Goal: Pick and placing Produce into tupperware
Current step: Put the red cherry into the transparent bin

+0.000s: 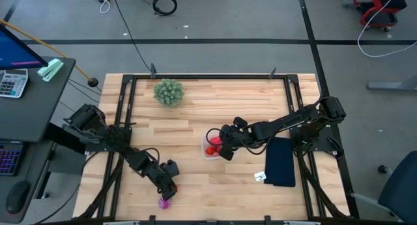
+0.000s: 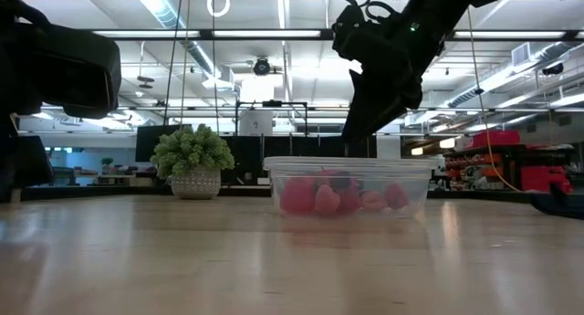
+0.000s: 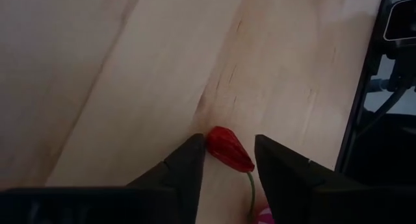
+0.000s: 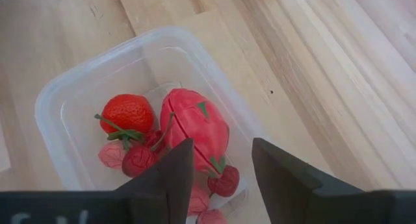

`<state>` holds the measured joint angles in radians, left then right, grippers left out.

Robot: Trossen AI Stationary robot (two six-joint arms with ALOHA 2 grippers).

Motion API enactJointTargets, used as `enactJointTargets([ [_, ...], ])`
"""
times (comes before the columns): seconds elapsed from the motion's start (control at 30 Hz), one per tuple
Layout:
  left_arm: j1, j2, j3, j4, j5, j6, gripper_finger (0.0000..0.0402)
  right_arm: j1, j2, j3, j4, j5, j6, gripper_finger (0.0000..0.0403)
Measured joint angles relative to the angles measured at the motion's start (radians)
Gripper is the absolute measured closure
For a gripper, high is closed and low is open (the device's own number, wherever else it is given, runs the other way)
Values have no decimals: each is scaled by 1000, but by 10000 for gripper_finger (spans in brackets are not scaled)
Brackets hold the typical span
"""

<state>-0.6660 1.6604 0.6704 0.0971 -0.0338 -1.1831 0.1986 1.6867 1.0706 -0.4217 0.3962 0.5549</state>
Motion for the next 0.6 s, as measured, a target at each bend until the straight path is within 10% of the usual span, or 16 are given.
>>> enactJointTargets([
  [0.6, 47, 6, -5, 130, -84, 178, 379, 0, 0, 0, 0, 0, 0, 239],
])
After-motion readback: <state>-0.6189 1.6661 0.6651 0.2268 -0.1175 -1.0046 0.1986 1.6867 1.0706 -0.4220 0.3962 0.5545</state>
